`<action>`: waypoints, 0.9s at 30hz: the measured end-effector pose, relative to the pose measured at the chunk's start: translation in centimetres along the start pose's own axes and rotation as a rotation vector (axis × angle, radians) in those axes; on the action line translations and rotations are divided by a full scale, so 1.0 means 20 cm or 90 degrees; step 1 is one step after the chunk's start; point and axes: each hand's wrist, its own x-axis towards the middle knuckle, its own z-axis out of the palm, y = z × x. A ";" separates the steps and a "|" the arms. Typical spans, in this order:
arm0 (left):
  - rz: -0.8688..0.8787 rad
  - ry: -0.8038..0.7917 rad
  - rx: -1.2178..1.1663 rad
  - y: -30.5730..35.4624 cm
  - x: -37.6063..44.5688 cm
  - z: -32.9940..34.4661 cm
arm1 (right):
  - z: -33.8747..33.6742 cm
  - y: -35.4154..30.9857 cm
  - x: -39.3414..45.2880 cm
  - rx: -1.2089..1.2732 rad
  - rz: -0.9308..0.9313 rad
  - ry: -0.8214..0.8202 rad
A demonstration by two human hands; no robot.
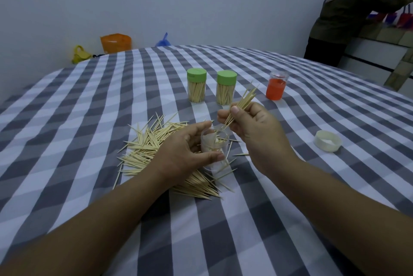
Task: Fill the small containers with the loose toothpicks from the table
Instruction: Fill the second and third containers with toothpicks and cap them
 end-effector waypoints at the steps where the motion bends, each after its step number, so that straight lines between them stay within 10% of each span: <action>1: -0.001 0.000 0.000 0.00 0.00 0.00 | 0.00 0.00 0.00 -0.009 -0.006 -0.003; 23: 0.002 -0.005 0.017 0.00 -0.01 -0.01 | -0.06 -0.08 -0.01 -0.228 0.111 -0.133; 27: -0.005 0.000 0.021 0.01 -0.01 -0.01 | -0.21 -0.14 0.05 -0.488 0.120 -0.209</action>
